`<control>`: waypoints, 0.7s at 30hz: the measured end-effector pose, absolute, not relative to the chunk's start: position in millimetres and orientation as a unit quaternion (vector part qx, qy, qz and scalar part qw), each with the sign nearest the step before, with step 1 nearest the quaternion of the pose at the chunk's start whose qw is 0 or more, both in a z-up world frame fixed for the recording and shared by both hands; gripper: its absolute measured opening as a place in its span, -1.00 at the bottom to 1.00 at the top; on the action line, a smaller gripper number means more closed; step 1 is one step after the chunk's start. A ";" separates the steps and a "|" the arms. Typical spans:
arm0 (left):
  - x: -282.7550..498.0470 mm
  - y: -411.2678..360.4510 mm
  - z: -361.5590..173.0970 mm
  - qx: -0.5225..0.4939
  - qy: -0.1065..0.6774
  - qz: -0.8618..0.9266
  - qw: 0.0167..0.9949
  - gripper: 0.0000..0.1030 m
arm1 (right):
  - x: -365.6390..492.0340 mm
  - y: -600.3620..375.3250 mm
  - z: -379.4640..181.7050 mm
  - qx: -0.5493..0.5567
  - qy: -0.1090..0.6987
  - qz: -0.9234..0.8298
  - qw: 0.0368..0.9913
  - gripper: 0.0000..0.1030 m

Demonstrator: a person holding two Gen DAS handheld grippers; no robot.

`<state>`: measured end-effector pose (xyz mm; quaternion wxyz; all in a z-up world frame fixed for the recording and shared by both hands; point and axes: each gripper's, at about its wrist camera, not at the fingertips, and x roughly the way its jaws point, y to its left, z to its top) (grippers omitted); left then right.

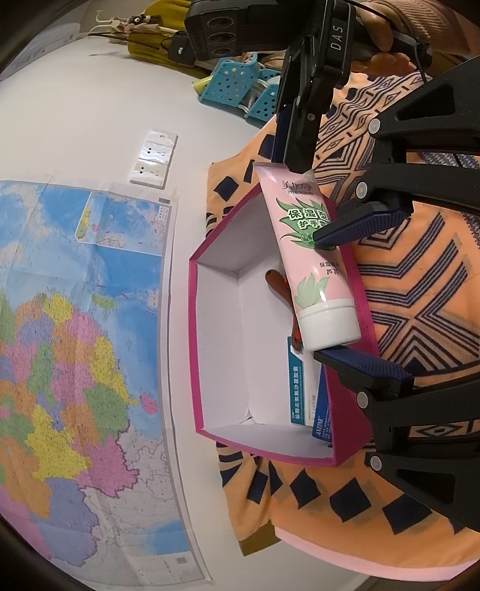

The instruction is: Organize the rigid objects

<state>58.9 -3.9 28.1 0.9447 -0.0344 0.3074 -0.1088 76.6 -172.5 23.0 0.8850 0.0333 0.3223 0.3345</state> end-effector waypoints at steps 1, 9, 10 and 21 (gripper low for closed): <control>60.0 -3.8 28.5 -0.035 0.307 -0.109 0.945 0.08 | 76.2 -172.2 23.1 0.033 0.322 0.334 0.885 -0.08; 64.8 -4.3 30.0 -0.035 0.308 -0.110 0.944 0.08 | 78.4 -173.0 23.5 0.033 0.320 0.334 0.886 -0.08; 64.7 -4.4 30.0 -0.034 0.307 -0.110 0.945 0.08 | 78.8 -173.2 23.7 0.034 0.320 0.333 0.886 -0.08; 70.4 -5.7 31.6 -0.034 0.306 -0.111 0.945 0.08 | 82.5 -174.1 25.3 0.036 0.319 0.331 0.887 -0.08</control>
